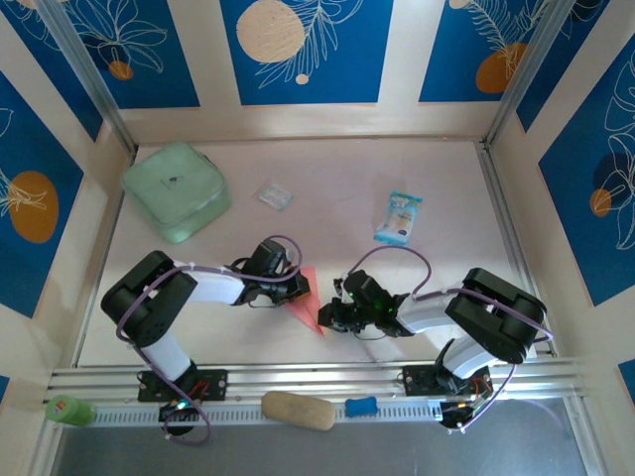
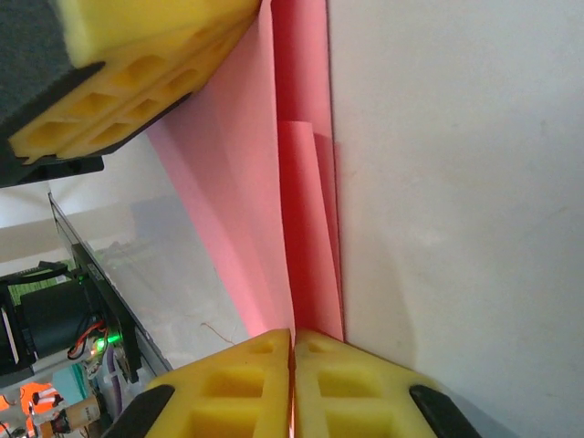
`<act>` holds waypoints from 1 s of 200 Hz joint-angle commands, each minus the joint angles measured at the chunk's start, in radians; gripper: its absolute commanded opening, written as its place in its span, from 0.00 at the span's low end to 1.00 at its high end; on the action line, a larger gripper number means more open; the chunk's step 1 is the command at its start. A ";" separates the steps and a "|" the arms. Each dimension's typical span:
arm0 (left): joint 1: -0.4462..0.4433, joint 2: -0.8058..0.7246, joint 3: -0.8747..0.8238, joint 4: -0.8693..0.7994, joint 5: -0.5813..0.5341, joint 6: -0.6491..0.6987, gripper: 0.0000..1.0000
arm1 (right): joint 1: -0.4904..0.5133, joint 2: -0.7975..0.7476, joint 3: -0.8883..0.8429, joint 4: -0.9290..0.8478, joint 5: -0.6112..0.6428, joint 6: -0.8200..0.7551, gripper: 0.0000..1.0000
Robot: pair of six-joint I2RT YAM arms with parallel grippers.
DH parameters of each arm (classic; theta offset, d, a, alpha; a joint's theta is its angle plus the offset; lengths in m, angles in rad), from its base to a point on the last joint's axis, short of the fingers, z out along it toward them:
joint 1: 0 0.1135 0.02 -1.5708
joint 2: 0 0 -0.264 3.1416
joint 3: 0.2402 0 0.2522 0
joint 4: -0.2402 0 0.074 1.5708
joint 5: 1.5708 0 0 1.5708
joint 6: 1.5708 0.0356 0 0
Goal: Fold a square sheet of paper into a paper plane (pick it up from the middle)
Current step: Perform the fourth fold on the wing at the bottom-center of the table.
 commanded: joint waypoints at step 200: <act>-0.008 0.016 -0.016 -0.044 -0.022 0.004 0.03 | 0.057 -0.130 -0.071 -0.295 0.027 -0.007 0.16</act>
